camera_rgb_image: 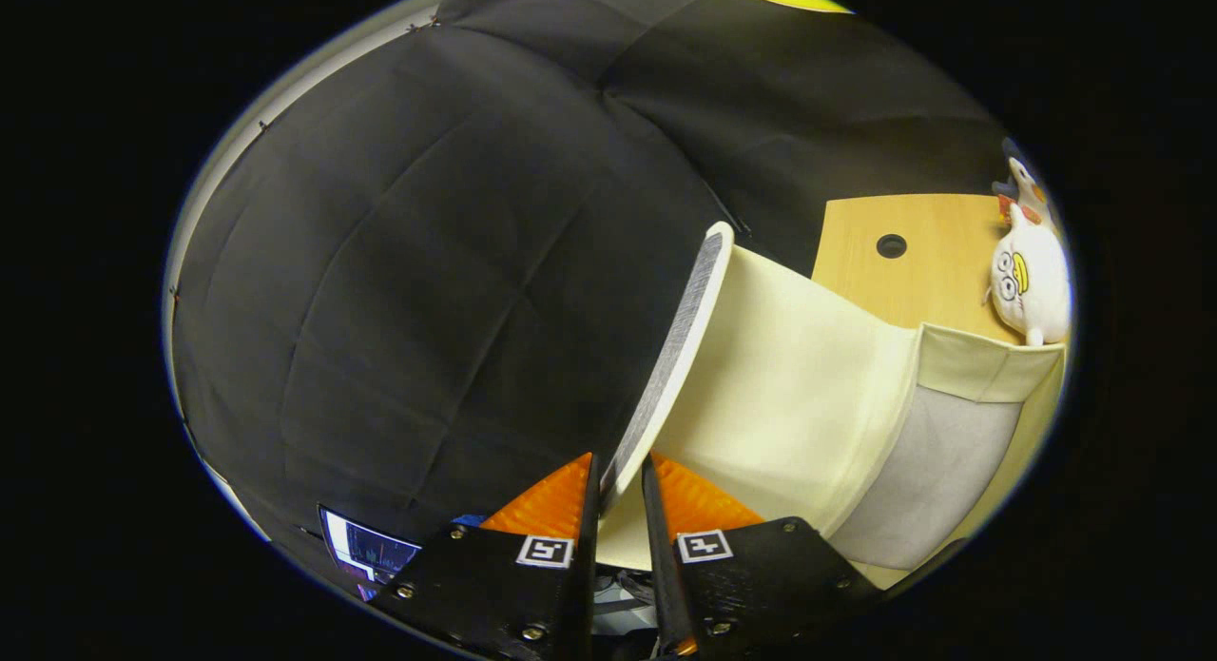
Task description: Open the storage box then place both shoes into the box .Put the left shoe in first, then the right shoe, with the right side of both shoes facing outward in a uniform manner.
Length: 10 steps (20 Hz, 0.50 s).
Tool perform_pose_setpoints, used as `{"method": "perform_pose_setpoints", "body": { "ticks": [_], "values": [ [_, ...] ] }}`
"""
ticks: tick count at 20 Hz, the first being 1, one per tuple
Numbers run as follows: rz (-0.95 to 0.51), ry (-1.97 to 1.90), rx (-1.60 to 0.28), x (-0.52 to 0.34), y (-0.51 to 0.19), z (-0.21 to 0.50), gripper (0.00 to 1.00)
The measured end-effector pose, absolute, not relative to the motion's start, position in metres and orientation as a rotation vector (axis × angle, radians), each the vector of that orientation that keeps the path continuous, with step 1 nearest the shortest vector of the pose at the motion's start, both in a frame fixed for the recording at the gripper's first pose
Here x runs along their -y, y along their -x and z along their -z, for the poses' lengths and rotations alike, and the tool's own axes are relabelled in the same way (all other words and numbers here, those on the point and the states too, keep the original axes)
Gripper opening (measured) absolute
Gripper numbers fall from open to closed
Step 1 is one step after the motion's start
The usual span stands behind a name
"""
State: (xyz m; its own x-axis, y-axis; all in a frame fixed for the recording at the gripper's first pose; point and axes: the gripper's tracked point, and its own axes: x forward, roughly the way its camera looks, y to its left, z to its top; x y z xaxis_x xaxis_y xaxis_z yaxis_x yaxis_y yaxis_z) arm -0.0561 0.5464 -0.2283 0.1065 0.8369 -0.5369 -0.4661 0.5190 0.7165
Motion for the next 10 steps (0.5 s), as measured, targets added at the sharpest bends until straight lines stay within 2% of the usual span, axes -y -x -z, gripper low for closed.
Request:
{"method": "perform_pose_setpoints", "body": {
  "ticks": [1,5,6,7,8,9,10],
  "values": [
    [-0.994,-0.394,-1.093,-0.551,0.06,0.235,0.26],
    [-0.944,-0.349,-1.13,-0.544,0.072,0.251,0.46],
    [-0.93,-0.344,-1.132,-0.535,0.071,0.253,0.47],
    [-0.914,-0.34,-1.135,-0.526,0.069,0.258,0.54],
    [-0.903,-0.343,-1.138,-0.517,0.066,0.26,0.54],
    [-0.888,-0.343,-1.142,-0.506,0.064,0.257,0.59],
    [-0.879,-0.339,-1.137,-0.496,0.059,0.256,0.72]
  ]
}}
